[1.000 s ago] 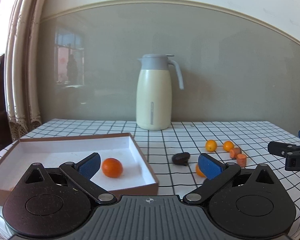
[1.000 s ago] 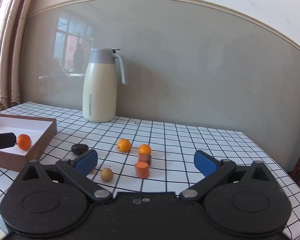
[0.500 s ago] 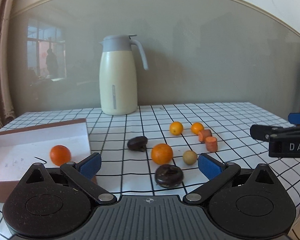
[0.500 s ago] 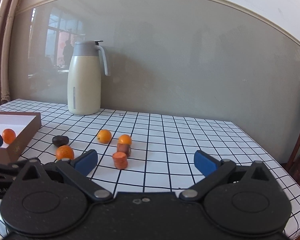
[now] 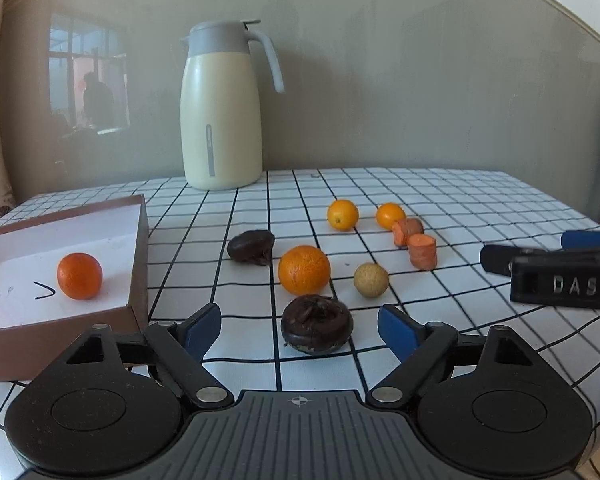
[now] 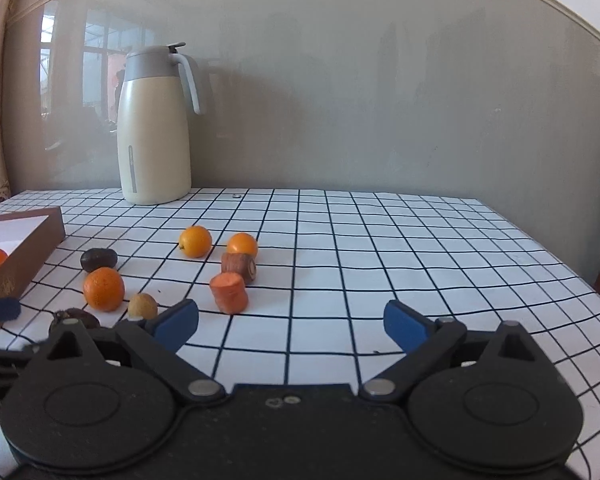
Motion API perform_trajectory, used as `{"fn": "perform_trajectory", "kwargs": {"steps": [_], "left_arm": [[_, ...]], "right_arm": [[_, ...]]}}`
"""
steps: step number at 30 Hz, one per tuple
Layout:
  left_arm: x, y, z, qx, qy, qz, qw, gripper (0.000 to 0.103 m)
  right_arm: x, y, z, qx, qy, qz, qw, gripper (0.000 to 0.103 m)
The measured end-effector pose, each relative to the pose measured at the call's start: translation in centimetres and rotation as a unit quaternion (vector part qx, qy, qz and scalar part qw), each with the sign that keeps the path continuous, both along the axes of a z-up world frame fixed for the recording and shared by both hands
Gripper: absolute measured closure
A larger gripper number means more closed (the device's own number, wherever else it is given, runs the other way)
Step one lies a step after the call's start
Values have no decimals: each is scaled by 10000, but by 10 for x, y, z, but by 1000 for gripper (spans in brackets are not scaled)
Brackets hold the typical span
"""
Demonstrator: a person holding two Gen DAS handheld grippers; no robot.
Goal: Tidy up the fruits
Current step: 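Move both open tools back toward the remaining fruits, then grasp the dark round fruit with the left tool while the right tool grasps a carrot piece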
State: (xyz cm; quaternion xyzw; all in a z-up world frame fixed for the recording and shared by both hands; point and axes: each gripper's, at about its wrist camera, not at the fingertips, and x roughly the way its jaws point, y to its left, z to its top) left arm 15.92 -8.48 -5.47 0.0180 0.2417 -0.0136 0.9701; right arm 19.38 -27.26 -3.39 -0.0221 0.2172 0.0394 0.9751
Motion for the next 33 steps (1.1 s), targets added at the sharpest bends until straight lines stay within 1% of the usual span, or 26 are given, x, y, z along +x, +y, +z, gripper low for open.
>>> {"fn": "perform_trajectory", "kwargs": {"steps": [2,4,5,6,7,8,10,12,14,16,20,23,24,26,30,33], "left_arm": [[3,0,-1,-48,-26,16,10000,18],[9,1,-5,-73,66,25,9999,20],[13,2,-8,-153,147,4,9998,29],[16,3,-10,-195,232,-18,9995,34],[19,3,-11,-197,277,-44,9994,39],[20,3,-11,-151,264,-63,9995,47],[25,2,-11,-40,233,-20,9997,59],[32,6,-11,-121,227,29,9997,59],[34,9,-10,-197,239,41,9995,59],[36,9,-10,-209,252,39,9995,59],[39,17,-8,-421,289,106,9986,59],[41,21,-9,-489,306,120,9983,59],[41,21,-9,-476,309,114,9983,59],[41,21,-9,-487,311,107,9983,59],[40,22,-9,-505,303,84,9982,59],[40,23,-9,-497,298,65,9983,59]], "right_arm": [[5,3,1,56,-9,54,10000,18],[14,7,0,97,72,114,9999,27],[18,9,0,103,116,148,9998,29],[20,11,-1,90,145,177,9997,33],[24,14,-1,66,169,202,9996,34],[26,17,-2,40,193,223,9996,34],[32,21,-3,-7,247,252,9994,38],[38,26,-4,-50,313,267,9991,40],[45,30,-7,-101,422,277,9987,47],[54,34,-10,-154,561,282,9979,59],[66,42,-15,-215,753,295,9965,66],[71,46,-17,-265,909,297,9951,71],[72,46,-18,-281,963,282,9946,75],[73,47,-18,-245,974,304,9945,86],[71,49,-18,-327,952,360,9943,87],[65,50,-15,-442,845,368,9948,87]]}}
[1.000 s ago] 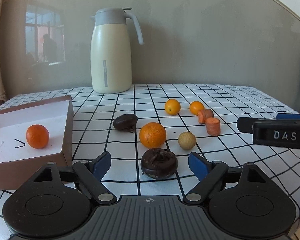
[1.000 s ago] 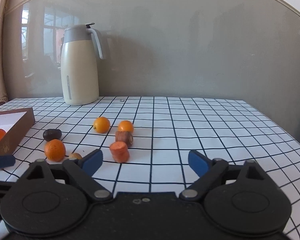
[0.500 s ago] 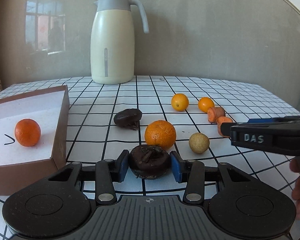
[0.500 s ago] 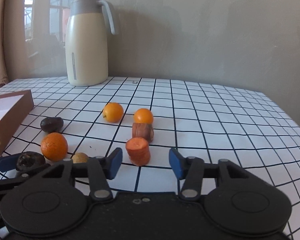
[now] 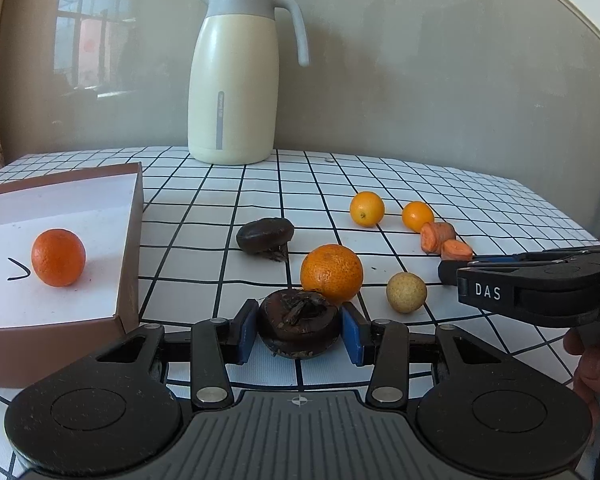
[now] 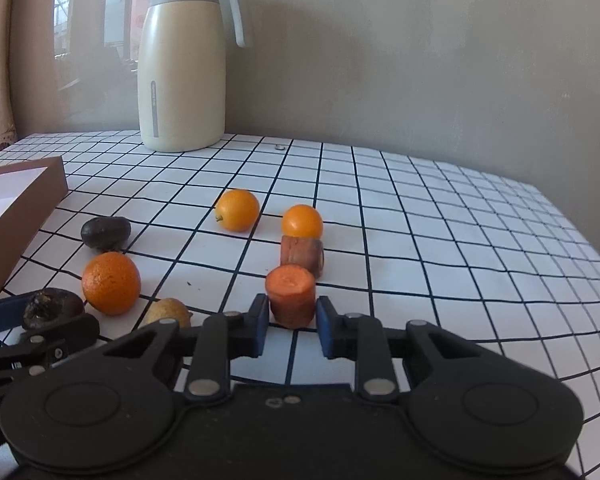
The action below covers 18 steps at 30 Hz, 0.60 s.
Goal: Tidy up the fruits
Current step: 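Grasp the dark round fruit with the left tool while the right tool grasps a carrot piece, then carry the dark fruit and carrot piece over the white box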
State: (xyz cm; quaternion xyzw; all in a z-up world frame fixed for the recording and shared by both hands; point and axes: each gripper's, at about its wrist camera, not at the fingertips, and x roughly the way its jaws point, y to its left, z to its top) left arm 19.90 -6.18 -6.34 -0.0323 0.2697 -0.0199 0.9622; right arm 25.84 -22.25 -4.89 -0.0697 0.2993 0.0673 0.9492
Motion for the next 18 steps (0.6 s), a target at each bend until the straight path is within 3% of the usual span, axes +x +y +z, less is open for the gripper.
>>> {"fn": "perform_trajectory", "kwargs": {"steps": [18], "left_arm": [[-33,2,29,84,-300,-93,9995,59]], "right_arm": [[-49,-8,32,3,-360,-72,9993,87]]}}
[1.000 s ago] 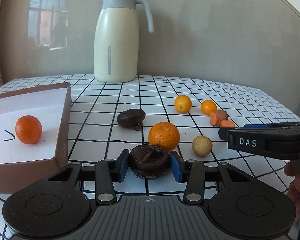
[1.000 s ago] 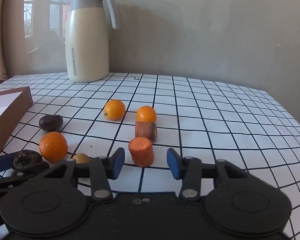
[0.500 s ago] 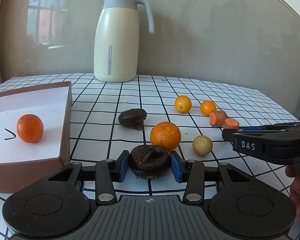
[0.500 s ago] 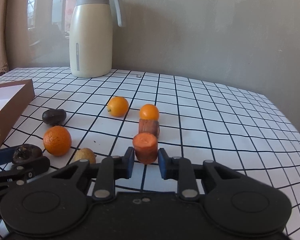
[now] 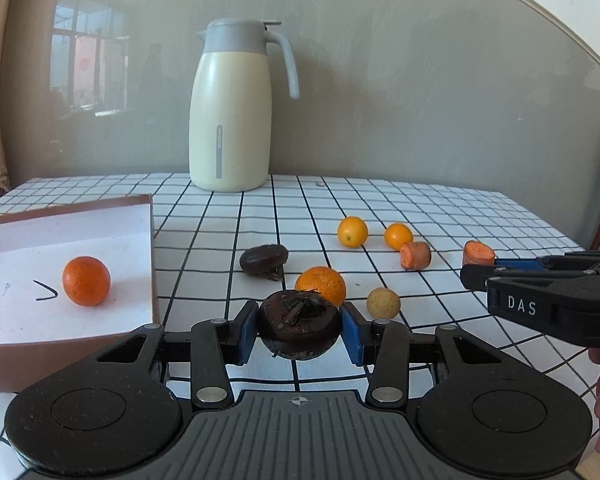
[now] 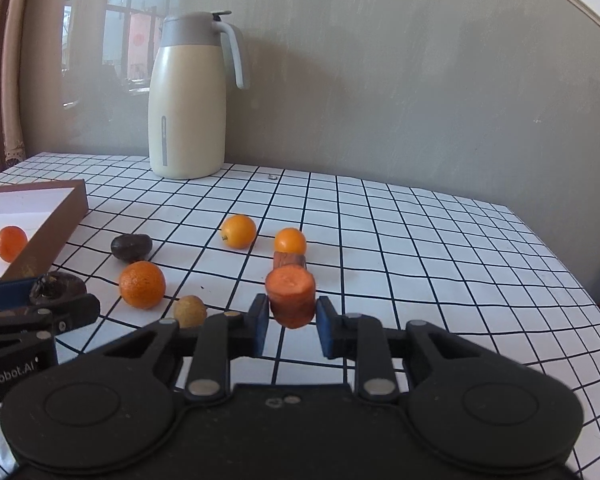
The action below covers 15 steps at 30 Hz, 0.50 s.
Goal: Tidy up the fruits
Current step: 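Carry the dark fruit and carrot piece over the white box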
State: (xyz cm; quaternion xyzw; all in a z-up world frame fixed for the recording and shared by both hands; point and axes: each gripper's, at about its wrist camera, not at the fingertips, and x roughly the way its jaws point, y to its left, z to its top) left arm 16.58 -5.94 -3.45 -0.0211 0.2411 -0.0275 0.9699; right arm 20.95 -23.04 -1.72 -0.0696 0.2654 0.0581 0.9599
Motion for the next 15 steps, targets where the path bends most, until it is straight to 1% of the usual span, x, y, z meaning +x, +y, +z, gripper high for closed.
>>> {"fn": "perform_trajectory", "kwargs": {"steps": [7,15], "left_arm": [[-14,5,15,76,-178,-25,9998,59],[-24,18,28,138,-346,52,9993,59]], "right_arm": [[-18,6,11,39,-166,62,9998,87],[-29,14,22,77,-359,169,9992,87]]}}
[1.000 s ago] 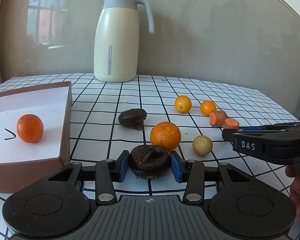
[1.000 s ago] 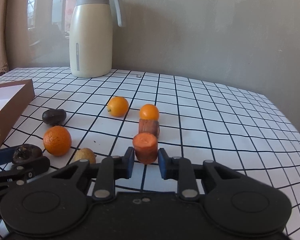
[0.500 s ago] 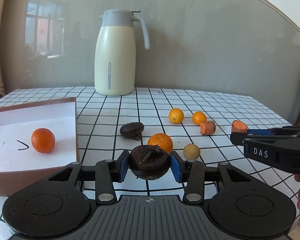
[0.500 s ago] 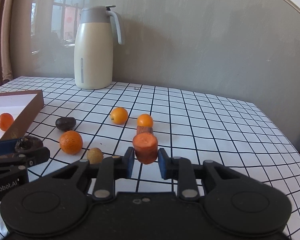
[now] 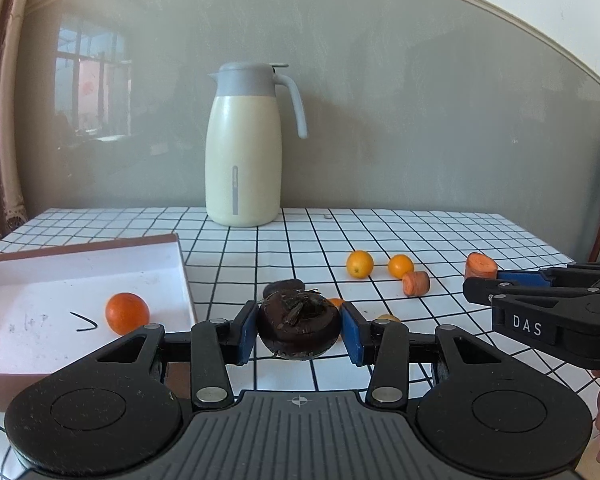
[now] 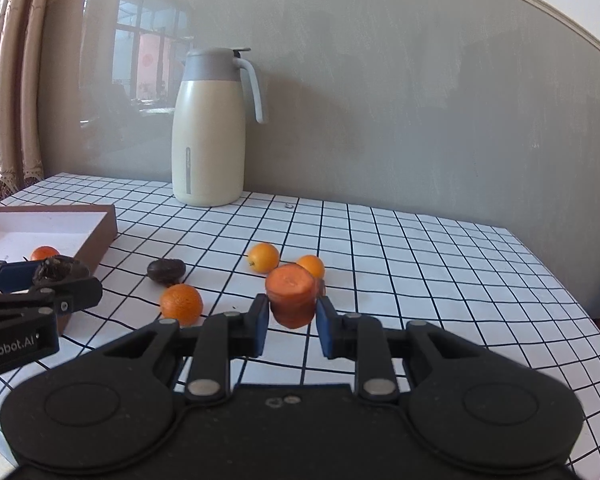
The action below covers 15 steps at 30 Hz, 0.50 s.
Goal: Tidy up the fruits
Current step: 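Carry the dark fruit and carrot piece over the white box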
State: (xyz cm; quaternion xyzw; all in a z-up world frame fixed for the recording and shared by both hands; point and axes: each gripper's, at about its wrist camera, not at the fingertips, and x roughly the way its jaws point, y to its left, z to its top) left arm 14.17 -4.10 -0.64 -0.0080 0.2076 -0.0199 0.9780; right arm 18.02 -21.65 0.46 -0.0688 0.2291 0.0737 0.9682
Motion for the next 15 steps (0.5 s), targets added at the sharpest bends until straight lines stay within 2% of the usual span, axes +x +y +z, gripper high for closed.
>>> {"fn": "perform_trajectory", "kwargs": {"steps": [15], "left_arm": [[-15,56,14,67,-213,503,9985,59]], "right_arm": [[-8,38,9,52,-253,424,9988,87]]}}
